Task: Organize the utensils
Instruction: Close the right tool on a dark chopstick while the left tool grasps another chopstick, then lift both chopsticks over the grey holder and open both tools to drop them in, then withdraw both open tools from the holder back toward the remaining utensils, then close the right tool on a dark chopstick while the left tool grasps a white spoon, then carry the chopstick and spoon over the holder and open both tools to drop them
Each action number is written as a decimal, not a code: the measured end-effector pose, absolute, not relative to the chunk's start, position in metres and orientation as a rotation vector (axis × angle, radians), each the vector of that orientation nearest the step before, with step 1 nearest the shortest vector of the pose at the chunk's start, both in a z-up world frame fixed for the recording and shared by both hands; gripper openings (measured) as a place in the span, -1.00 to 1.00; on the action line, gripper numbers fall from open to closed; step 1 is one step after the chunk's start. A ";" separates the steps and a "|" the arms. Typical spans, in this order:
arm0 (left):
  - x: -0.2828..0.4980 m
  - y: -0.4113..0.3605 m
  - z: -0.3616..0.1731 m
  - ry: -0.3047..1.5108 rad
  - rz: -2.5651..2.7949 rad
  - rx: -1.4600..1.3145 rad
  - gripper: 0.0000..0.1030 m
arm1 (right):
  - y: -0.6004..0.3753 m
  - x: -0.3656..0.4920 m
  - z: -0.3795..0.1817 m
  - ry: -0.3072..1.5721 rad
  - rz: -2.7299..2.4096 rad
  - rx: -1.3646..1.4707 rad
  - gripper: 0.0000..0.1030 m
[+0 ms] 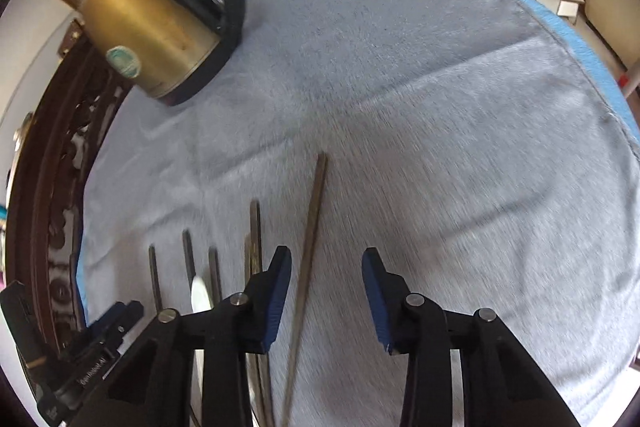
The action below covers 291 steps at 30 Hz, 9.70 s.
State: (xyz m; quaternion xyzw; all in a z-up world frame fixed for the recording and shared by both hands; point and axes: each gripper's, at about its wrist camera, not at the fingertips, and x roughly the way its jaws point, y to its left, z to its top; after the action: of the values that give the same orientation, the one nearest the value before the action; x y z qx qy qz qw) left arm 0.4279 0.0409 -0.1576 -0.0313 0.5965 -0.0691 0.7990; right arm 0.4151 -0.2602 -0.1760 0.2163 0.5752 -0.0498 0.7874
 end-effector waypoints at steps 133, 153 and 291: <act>0.108 0.063 -0.021 0.662 0.139 0.060 0.46 | -0.219 0.080 -0.031 0.638 0.143 0.333 0.13; 0.157 0.173 -0.138 0.981 0.367 -0.285 0.46 | -0.216 0.145 -0.093 0.825 0.034 0.342 0.13; 0.392 -0.003 -0.144 1.007 -0.423 -0.112 -0.45 | -0.206 0.433 -0.161 1.074 0.074 0.375 -0.87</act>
State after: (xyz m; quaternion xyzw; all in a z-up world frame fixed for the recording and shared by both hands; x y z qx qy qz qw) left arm 0.3920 -0.0032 -0.1438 -0.0532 0.4784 -0.2011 0.8531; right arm 0.4327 -0.2056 -0.1611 0.1773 0.5085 0.0350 0.8419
